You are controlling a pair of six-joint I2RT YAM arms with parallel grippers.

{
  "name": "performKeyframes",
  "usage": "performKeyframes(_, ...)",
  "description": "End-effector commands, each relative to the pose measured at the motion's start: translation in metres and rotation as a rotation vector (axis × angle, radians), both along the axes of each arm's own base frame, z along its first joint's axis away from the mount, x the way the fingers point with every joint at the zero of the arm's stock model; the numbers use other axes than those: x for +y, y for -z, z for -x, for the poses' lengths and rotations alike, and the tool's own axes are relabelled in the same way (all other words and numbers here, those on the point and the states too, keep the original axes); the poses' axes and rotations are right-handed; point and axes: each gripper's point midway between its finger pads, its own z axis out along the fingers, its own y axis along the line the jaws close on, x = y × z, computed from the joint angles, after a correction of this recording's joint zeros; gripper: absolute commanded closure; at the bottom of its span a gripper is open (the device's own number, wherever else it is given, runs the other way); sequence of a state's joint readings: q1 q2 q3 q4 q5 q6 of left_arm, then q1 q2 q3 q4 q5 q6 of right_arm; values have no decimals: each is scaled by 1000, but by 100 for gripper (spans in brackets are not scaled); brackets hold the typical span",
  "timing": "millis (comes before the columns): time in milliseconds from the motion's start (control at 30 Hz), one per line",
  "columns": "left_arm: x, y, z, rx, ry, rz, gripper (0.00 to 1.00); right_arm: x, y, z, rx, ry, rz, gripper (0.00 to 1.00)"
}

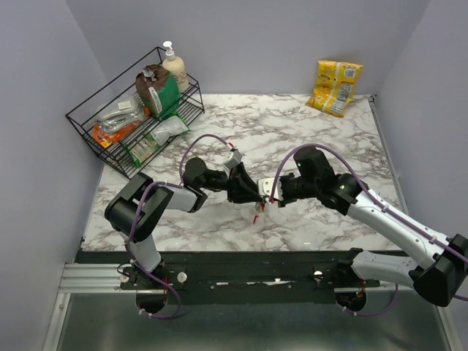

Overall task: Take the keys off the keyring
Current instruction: Remove the key from the keyring.

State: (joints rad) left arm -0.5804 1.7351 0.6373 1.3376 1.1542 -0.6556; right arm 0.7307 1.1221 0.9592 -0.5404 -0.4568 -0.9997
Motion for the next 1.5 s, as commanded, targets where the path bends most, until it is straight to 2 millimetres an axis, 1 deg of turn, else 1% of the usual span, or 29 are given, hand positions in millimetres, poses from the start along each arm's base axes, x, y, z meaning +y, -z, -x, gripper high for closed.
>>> performKeyframes(0,0,-43,11,-311,43,189,61,1,-15,-7,-50,17,-36,99)
performKeyframes(67,0,-44,10,-312,40,190,65,0,-13,-8,-50,18,-31,99)
performKeyframes(100,0,-43,10,-311,40,189,71,0,-14,-8,-52,19,-32,99)
performKeyframes(167,0,-43,10,-312,40,189,78,0,-14,-9,-54,23,-32,99)
performKeyframes(200,0,-42,10,-311,40,188,83,-1,-15,-10,-59,30,-31,99)
performKeyframes(300,0,-41,11,-312,42,187,90,-2,-16,-15,-76,54,-34,99)
performKeyframes(467,1,-42,11,-313,40,187,98,-6,-19,-24,-111,100,-34,99)
performKeyframes(500,1,-42,11,-313,39,188,100,-7,-22,-28,-129,120,-38,99)
performKeyframes(600,1,-43,10,-312,32,190,100,-11,-24,-32,-154,143,-37,99)
performKeyframes(800,7,-48,1,-318,-6,196,100,-19,-15,-34,-164,158,-14,99)
performKeyframes(1033,14,-56,-7,-333,-41,205,100,-24,-21,-37,-179,178,-23,99)
performKeyframes(1200,14,-55,-8,-331,-47,205,100,-27,-24,-38,-181,189,-32,99)
performKeyframes(1267,14,-57,-11,-329,-63,210,100,-26,-18,-37,-169,181,-23,99)
performKeyframes(1300,15,-59,-12,-329,-73,214,100,-24,-9,-33,-139,159,-6,99)
performKeyframes(1367,16,-61,-15,-329,-88,220,100,-22,0,-29,-114,122,19,99)
performKeyframes(1433,18,-64,-17,-333,-102,225,100,-21,13,-20,-53,79,55,99)
performKeyframes(1467,18,-65,-17,-336,-107,229,100,-19,14,-18,-41,63,56,99)
